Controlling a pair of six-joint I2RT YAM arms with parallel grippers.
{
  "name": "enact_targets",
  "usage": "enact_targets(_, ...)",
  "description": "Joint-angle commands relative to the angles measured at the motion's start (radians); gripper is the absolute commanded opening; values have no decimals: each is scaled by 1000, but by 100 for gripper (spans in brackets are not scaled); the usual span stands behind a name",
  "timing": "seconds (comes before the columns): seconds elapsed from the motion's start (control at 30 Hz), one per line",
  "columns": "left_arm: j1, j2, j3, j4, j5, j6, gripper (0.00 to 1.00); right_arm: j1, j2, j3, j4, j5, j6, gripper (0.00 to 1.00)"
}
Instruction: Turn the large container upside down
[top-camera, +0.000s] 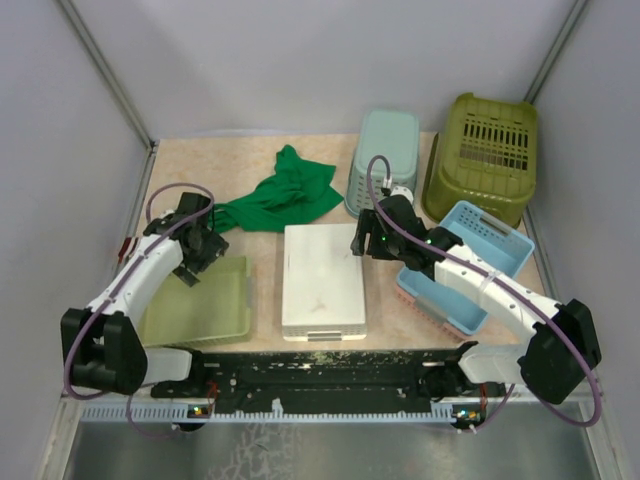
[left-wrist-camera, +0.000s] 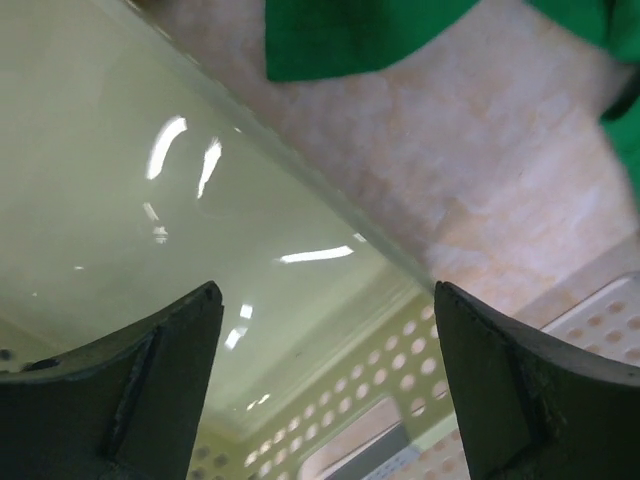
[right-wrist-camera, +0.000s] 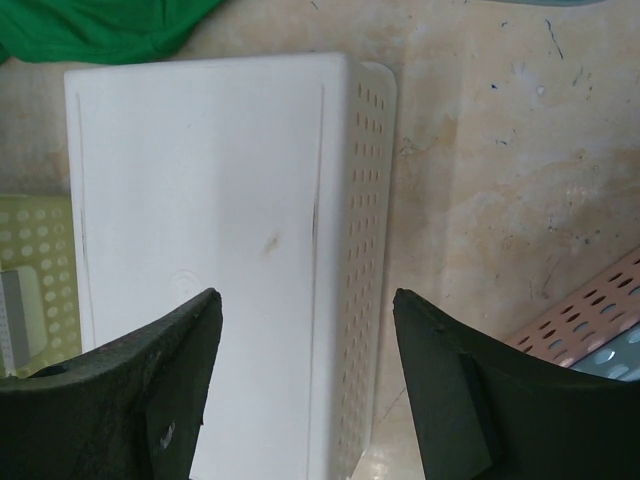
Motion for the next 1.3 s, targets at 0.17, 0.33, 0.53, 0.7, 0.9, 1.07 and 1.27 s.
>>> enact_targets(0.17,21,86,-28,75,-6,-134,78,-5,-14,46,38,-41,-26,69)
enact_targets(0.33,22,127,-1,51,44,-128,60,-6,-21,41,31,-44,-27,69)
enact_targets(0.53,20,57,1,-1,36,-133,32,-6,-22,25,39,-34,-26,69)
enact_targets(0.7,16,-37,39,-100,25,-128,17,-6,-10,27,47,-31,-27,69)
enact_targets(0.9,-15,-134,193,-128,49,-63,0,-6,0,56,37,2,-46,69)
enact_targets(1.07,-51,-102,387,31,151,104,0,-9,-16,71,29,31,-46,69)
enact_targets(1.27,-51,-32,453,501,352,284,0,-9,-54,77,18,53,-41,69)
